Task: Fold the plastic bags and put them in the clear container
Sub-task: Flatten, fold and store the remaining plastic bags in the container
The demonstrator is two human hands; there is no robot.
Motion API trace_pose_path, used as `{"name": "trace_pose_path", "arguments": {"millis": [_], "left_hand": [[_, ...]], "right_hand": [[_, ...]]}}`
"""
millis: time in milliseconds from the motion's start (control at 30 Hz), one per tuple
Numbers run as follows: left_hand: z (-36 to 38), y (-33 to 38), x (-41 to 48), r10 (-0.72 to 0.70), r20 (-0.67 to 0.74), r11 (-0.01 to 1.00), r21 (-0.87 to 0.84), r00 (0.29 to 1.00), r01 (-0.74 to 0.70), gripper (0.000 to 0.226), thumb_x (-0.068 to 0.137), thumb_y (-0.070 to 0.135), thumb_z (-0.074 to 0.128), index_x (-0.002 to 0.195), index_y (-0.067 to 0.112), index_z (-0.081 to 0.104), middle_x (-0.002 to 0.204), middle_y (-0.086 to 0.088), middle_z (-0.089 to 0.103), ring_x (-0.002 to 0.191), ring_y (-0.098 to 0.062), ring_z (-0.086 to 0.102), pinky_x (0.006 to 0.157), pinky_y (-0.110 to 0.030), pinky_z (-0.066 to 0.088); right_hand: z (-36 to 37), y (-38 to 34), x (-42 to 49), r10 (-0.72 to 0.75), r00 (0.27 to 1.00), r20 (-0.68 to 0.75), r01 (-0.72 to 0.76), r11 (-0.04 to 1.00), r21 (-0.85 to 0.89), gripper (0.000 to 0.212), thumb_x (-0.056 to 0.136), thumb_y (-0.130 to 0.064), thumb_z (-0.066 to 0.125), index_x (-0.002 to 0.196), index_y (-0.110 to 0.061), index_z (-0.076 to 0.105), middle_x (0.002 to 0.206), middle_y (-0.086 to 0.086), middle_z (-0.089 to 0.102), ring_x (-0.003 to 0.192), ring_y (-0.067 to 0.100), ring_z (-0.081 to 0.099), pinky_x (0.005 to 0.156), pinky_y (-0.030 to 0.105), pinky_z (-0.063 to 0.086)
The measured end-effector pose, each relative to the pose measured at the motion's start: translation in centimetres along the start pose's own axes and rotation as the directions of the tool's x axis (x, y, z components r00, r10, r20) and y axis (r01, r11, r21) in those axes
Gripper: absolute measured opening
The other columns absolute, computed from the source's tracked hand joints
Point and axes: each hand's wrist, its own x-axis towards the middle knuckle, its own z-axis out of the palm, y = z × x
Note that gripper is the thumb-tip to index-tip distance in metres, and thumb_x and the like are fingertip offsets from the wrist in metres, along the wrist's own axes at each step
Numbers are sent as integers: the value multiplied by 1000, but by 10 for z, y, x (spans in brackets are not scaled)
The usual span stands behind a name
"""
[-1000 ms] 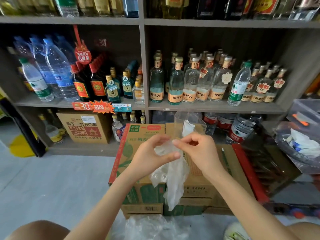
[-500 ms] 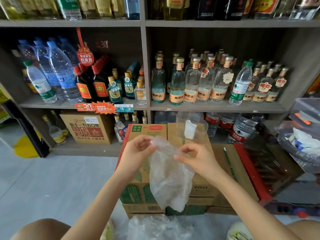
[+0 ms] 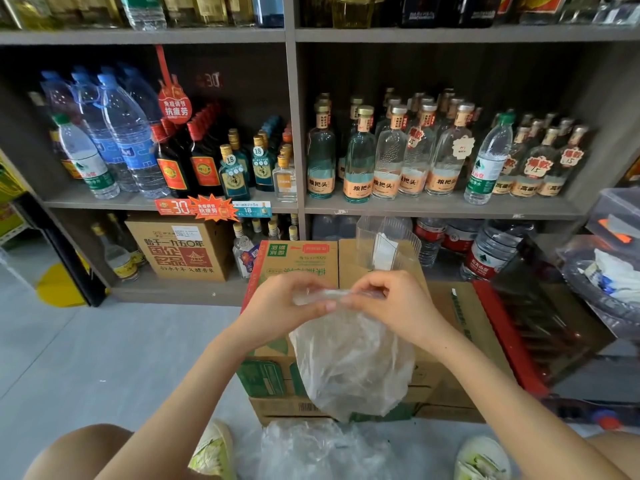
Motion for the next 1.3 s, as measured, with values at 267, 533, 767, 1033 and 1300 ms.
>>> {"name": "trace_pose_path", "arguments": {"millis": [267,533,767,1033,1300], "left_hand": [[4,-13,-9,-110,-79,934,-349,991,76,36,70,49,79,75,14,70,83,-5,70,85,-23,66,85,-44,53],[8,-21,-12,-133,-111,942,-324,985,90,24,76,41,72,72,18,69,79,-1,69,83,-21,65,84,-46,52],[-3,-34,-17,-32,49,982,189,998,22,51,65,63,71,103,29,67,97,23,57,95,-1,56,79,-6,37],[33,-3,-7,1,-148,991,-130,989,-20,23,79,35,76,97,36,62,96,23,64,95,10,56,79,-7,41],[35,-24,-9,-192,-309,916,-398,931,57,20,79,45,71,84,27,67,78,-6,63,75,-22,58,72,-40,49]], "right_hand": [[-21,16,-22,42,980,-195,-20,993,113,26,83,-51,51,99,-35,63,103,-17,65,98,-9,57,85,8,44],[1,13,-22,-69,957,-282,45,995,-91,25,77,-47,60,83,-26,72,85,-18,65,88,-2,58,93,42,46],[8,1,-17,-116,967,-228,79,983,-166,26,78,-49,56,82,-30,73,68,-28,59,83,2,58,84,26,39],[17,2,-9,-1,977,-215,22,995,94,16,90,-31,60,82,-23,72,72,-13,68,75,6,63,70,18,47],[17,32,-35,304,942,140,-325,929,176,70,72,-59,61,136,-44,36,118,-30,44,109,-9,45,94,23,40]]}}
